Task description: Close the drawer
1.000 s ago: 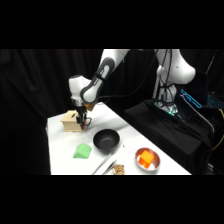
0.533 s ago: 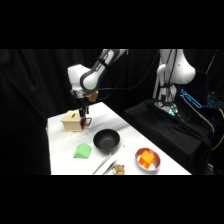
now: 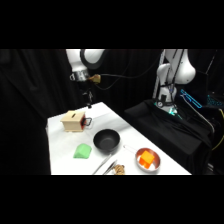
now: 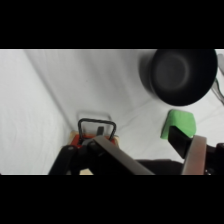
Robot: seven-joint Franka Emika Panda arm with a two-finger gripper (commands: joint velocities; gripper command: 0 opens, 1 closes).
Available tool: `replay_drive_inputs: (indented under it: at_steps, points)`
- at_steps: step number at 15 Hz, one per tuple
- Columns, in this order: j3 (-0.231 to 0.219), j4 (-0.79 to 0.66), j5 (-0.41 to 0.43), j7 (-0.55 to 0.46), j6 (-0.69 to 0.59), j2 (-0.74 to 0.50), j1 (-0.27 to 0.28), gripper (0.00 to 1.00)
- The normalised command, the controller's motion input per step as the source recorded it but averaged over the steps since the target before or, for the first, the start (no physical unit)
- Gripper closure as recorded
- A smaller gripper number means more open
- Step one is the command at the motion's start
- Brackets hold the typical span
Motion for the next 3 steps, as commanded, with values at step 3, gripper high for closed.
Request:
replay_drive_inputs:
  at_steps: [3]
  points:
    - [0.043, -0.01, -0.093, -0.28, -0.33, -0.19, 0.007, 0.00]
